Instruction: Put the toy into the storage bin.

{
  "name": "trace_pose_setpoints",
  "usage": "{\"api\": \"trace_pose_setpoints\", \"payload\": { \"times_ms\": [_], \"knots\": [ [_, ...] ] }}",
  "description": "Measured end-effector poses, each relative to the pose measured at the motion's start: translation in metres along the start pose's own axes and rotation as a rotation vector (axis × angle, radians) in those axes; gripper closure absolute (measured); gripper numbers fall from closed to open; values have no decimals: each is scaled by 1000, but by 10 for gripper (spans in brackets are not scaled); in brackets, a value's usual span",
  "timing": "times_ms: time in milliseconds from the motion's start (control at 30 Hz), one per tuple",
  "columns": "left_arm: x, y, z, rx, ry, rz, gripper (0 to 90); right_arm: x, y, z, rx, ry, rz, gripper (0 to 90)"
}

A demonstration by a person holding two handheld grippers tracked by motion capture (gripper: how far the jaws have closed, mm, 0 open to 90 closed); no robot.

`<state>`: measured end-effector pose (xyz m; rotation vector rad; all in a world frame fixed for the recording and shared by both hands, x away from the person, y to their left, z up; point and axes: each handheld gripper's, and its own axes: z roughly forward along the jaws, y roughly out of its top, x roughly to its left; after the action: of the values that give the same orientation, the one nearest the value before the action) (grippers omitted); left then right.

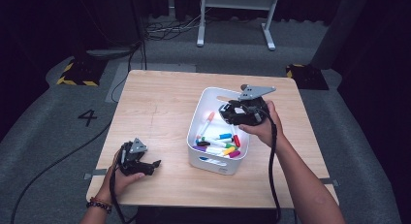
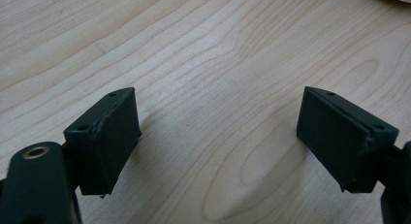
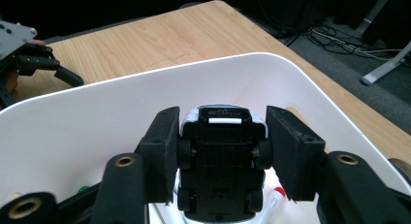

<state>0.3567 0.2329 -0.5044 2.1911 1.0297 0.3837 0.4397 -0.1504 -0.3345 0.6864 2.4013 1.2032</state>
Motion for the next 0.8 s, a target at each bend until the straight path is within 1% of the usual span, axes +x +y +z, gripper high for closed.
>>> {"api": "trace_pose_setpoints", "payload": {
  "times_ms": [133, 200, 300, 367, 500, 667, 767, 800],
  "knots": [
    [0, 0, 0, 0, 0, 1, 157, 2, 0, 8, 19, 21, -13, 488],
    [0, 0, 0, 0, 0, 1, 157, 3, 0, 12, 28, 39, -13, 488],
    [0, 0, 0, 0, 0, 1, 157, 5, 0, 17, 48, 49, -18, 488],
    [0, 0, 0, 0, 0, 0, 157, 7, 0, 21, 69, 59, -34, 488],
    [0, 0, 0, 0, 0, 1, 157, 11, -1, 25, 93, 78, -45, 488],
    [0, 0, 0, 0, 0, 1, 157, 16, -4, 28, 98, 107, -44, 488],
    [0, 0, 0, 0, 0, 1, 157, 21, -5, 29, 122, 116, -78, 487],
    [0, 0, 0, 0, 0, 1, 157, 22, -5, 29, 129, 118, -74, 488]
  ]
}}
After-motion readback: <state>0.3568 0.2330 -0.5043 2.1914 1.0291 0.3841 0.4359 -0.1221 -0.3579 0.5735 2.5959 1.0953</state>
